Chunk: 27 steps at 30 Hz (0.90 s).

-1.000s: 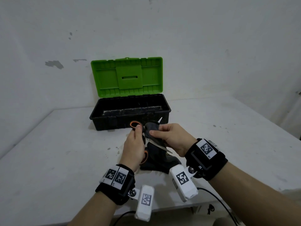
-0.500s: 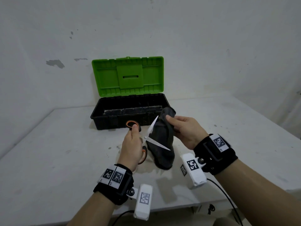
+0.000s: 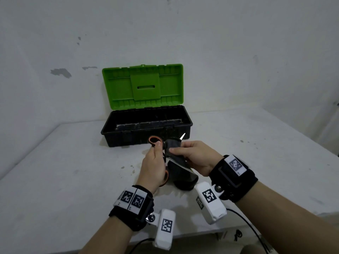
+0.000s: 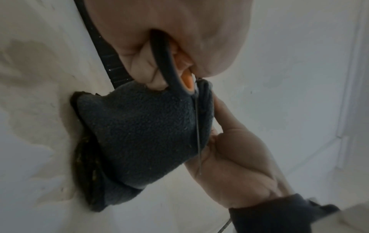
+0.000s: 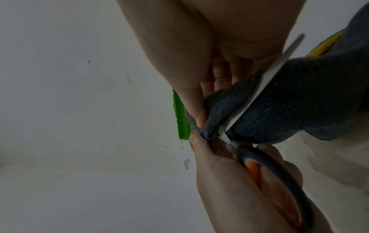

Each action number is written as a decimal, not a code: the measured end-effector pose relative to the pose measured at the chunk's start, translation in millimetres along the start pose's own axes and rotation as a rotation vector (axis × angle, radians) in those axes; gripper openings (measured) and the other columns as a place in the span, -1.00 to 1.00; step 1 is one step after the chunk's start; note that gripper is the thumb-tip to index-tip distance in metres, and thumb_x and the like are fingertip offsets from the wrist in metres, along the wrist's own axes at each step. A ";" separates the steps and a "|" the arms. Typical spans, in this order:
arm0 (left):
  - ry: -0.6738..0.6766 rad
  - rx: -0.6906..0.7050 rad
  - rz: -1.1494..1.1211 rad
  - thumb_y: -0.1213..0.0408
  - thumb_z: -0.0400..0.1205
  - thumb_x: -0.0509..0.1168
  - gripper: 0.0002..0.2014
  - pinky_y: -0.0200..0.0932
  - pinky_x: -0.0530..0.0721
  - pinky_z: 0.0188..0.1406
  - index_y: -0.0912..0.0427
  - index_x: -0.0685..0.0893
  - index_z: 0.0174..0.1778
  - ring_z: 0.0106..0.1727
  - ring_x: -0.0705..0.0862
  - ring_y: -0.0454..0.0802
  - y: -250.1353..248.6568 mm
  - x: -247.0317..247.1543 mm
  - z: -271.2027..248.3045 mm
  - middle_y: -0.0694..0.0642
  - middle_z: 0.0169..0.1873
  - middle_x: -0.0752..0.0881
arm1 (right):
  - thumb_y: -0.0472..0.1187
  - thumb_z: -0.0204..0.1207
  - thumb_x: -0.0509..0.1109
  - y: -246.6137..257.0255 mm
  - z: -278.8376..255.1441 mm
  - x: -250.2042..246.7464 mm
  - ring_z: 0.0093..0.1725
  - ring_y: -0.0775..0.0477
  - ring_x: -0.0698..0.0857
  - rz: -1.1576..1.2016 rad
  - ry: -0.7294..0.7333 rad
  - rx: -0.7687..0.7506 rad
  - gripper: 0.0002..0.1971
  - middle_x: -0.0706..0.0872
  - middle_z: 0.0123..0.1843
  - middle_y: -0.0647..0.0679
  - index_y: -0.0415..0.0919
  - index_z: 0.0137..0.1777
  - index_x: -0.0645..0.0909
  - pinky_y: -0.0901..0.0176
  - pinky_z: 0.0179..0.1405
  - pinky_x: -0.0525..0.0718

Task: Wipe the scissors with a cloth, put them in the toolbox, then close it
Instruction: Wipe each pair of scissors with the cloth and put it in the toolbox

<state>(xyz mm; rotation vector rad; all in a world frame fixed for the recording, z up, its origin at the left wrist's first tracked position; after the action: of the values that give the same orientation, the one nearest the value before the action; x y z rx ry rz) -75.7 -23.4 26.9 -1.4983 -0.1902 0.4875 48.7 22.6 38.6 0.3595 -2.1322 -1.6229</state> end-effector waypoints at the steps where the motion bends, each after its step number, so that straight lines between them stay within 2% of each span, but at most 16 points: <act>1: 0.006 -0.015 -0.010 -0.52 0.49 -0.13 -0.24 0.25 0.63 0.35 -0.07 0.70 0.20 0.20 0.73 0.06 3.6 0.6 1.9 0.07 0.09 0.80 | -0.34 0.50 0.51 0.8 0.3 -0.3 -0.28 -0.08 0.75 0.012 -0.007 0.000 -0.72 0.77 -0.14 -0.26 -0.46 0.16 0.66 0.22 -0.30 0.75; 3: 0.015 -0.047 -0.017 -0.58 0.45 -0.10 -0.19 0.39 0.60 0.37 -0.07 0.68 0.24 0.26 0.70 0.28 10.4 1.8 4.5 0.27 0.17 0.76 | -0.33 0.52 0.50 4.2 2.0 -7.2 -0.38 -0.02 0.75 0.047 -0.044 0.001 -0.89 0.77 -0.27 -0.19 -0.39 -0.05 0.68 0.27 -0.40 0.71; 5: 0.012 -0.072 -0.013 -0.56 0.46 -0.09 -0.19 0.50 0.55 0.36 0.00 0.67 0.22 0.27 0.64 0.47 10.4 1.2 2.9 0.43 0.19 0.69 | -0.33 0.53 0.49 10.9 3.7 -16.9 -0.45 0.02 0.74 0.090 -0.108 -0.021 -0.88 0.76 -0.38 -0.13 -0.28 -0.22 0.65 0.29 -0.44 0.70; 6: 0.012 -0.077 -0.022 -0.53 0.48 -0.09 -0.21 0.51 0.55 0.35 0.05 0.67 0.18 0.22 0.65 0.49 6.7 0.5 1.1 0.45 0.11 0.69 | -0.33 0.53 0.49 14.2 4.4 -20.4 -0.46 0.03 0.74 0.105 -0.131 -0.033 -0.87 0.76 -0.39 -0.13 -0.27 -0.23 0.65 0.29 -0.44 0.70; 8: 0.013 -0.085 -0.036 -0.44 0.55 -0.08 -0.32 0.50 0.54 0.29 0.06 0.66 0.04 -0.02 0.63 0.47 0.0 -1.2 -3.2 0.34 -0.24 0.61 | -0.33 0.53 0.49 17.9 3.7 -23.7 -0.42 0.01 0.75 0.133 -0.151 -0.052 -0.92 0.77 -0.33 -0.17 -0.32 -0.16 0.67 0.26 -0.41 0.73; 9: 0.014 -0.095 -0.040 -0.39 0.61 -0.07 -0.40 0.52 0.54 0.29 0.04 0.63 -0.06 -0.08 0.59 0.49 -2.5 -1.7 -4.9 0.32 -0.31 0.52 | -0.32 0.53 0.49 19.7 3.7 -27.3 -0.38 -0.02 0.75 0.169 -0.170 -0.075 -0.90 0.77 -0.25 -0.22 -0.38 -0.06 0.69 0.25 -0.38 0.76; 11: -0.006 -0.123 -0.067 -0.31 0.69 -0.06 -0.54 0.56 0.51 0.28 -0.07 0.51 -0.25 -0.09 0.57 0.54 -2.0 -4.6 -6.2 0.39 -0.27 0.49 | -0.31 0.54 0.48 24.0 4.8 -40.8 -0.30 -0.06 0.75 0.265 -0.231 -0.127 -0.76 0.75 -0.12 -0.28 -0.44 0.15 0.67 0.23 -0.33 0.77; 12: -0.027 -0.119 -0.075 -0.29 0.71 -0.05 -0.55 0.58 0.51 0.24 -0.08 0.48 -0.29 -0.18 0.56 0.50 -1.4 -7.6 -6.9 0.37 -0.32 0.48 | -0.31 0.55 0.48 26.5 4.3 -46.9 -0.29 -0.05 0.75 0.291 -0.244 -0.144 -0.75 0.76 -0.11 -0.26 -0.45 0.16 0.66 0.24 -0.33 0.77; 13: -0.047 -0.107 -0.077 -0.29 0.70 -0.04 -0.53 0.61 0.50 0.17 -0.04 0.46 -0.33 -0.31 0.52 0.41 0.0 -10.8 -6.7 0.31 -0.41 0.44 | -0.30 0.56 0.47 27.2 3.7 -50.1 -0.30 -0.03 0.76 0.288 -0.237 -0.146 -0.79 0.78 -0.15 -0.22 -0.44 0.10 0.67 0.25 -0.33 0.75; 15: -0.074 -0.094 -0.090 -0.34 0.64 -0.03 -0.47 0.61 0.50 -0.01 0.03 0.46 -0.37 -0.44 0.41 0.32 2.1 -15.0 -2.7 0.22 -0.50 0.39 | -0.30 0.56 0.46 23.3 0.4 -45.8 -0.33 0.01 0.78 0.218 -0.181 -0.118 -0.87 0.81 -0.22 -0.17 -0.40 -0.02 0.70 0.26 -0.33 0.74; 17: -0.072 -0.084 -0.089 -0.34 0.62 -0.03 -0.49 0.56 0.50 -0.11 -0.05 0.46 -0.45 -0.51 0.34 0.10 1.4 -13.3 0.9 -0.01 -0.59 0.38 | -0.32 0.55 0.47 14.5 -2.3 -31.6 -0.27 -0.03 0.80 0.118 -0.093 -0.093 -0.82 0.82 -0.15 -0.22 -0.45 0.05 0.72 0.24 -0.30 0.75; 18: -0.062 -0.076 -0.077 -0.33 0.64 -0.03 -0.50 0.58 0.52 -0.09 -0.08 0.46 -0.45 -0.50 0.35 0.08 -1.3 -10.7 1.0 -0.07 -0.59 0.39 | -0.32 0.54 0.47 10.5 -3.3 -23.5 -0.24 -0.04 0.80 0.067 -0.048 -0.085 -0.79 0.82 -0.11 -0.23 -0.47 0.08 0.72 0.24 -0.28 0.75; 20: -0.046 -0.050 -0.027 -0.29 0.69 -0.05 -0.52 0.52 0.59 0.03 -0.09 0.51 -0.36 -0.38 0.48 0.29 -7.0 -6.7 0.0 -0.07 -0.52 0.48 | -0.34 0.55 0.46 6.7 -4.9 -11.8 -0.24 0.01 0.79 -0.005 0.015 -0.074 -0.83 0.82 -0.13 -0.19 -0.44 0.06 0.73 0.28 -0.28 0.73; 22: -0.035 -0.006 0.044 -0.22 0.76 -0.08 -0.50 0.30 0.64 0.05 0.00 0.57 -0.24 -0.24 0.62 0.19 -9.9 -5.4 0.7 0.02 -0.40 0.60 | -0.36 0.56 0.44 6.0 -4.4 -7.4 -0.25 0.04 0.79 -0.030 0.043 -0.062 -0.88 0.82 -0.17 -0.14 -0.39 0.04 0.74 0.30 -0.25 0.73; 24: -0.021 0.031 0.094 -0.18 0.79 -0.09 -0.50 0.12 0.61 0.02 0.05 0.60 -0.19 -0.18 0.65 0.05 -8.2 -4.5 1.9 0.02 -0.31 0.65 | -0.38 0.55 0.45 4.5 -3.1 -5.7 -0.24 0.02 0.79 -0.030 0.056 -0.029 -0.88 0.82 -0.18 -0.15 -0.42 0.03 0.73 0.28 -0.23 0.74; 27: -0.008 0.043 0.143 -0.14 0.80 -0.11 -0.50 0.03 0.58 0.09 0.07 0.66 -0.05 -0.01 0.68 -0.03 -3.7 -3.2 0.9 0.05 -0.12 0.73 | -0.40 0.50 0.49 1.5 -2.1 -3.2 -0.25 -0.05 0.78 -0.010 0.040 -0.001 -0.74 0.78 -0.13 -0.24 -0.51 0.15 0.67 0.23 -0.24 0.76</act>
<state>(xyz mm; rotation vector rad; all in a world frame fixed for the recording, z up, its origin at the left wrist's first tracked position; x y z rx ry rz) -78.2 -24.0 31.2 -1.4741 -0.0781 0.6090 52.6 22.7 39.8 0.3996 -2.1031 -1.6092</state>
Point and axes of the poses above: each hand's wrist, its own z-axis towards the middle knuckle, its own x-axis out of the palm, y = z × x, the point moved 7 cm from there along z, towards the middle knuckle
